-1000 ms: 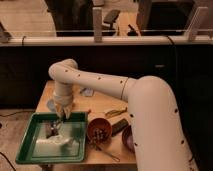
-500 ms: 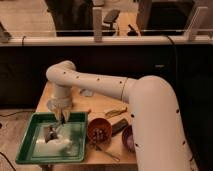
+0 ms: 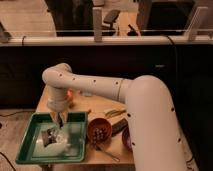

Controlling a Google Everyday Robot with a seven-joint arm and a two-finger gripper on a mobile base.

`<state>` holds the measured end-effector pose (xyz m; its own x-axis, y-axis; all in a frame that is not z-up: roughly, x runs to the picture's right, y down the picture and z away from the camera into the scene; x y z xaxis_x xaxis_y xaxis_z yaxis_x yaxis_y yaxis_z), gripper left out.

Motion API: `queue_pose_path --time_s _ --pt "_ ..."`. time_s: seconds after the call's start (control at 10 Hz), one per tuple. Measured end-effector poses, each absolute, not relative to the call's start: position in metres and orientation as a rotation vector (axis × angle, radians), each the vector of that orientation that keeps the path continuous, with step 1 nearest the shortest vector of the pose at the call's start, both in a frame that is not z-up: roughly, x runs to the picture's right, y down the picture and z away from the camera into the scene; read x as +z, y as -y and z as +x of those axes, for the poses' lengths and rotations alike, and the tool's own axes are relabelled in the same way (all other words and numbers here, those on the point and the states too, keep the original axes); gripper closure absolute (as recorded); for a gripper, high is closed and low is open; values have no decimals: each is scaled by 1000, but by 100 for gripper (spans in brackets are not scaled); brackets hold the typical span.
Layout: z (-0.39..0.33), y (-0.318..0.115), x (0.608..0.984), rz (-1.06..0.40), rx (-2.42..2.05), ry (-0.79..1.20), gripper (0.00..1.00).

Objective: Place brush in tray

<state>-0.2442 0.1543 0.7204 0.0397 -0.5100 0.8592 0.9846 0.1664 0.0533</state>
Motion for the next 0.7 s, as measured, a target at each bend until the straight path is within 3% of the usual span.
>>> queue_pose_path --time_s 0.2,0.7 --pt "-248 -157 720 -689 -1302 901 98" --pt "-249 -160 723 -703 -1302 913 48"
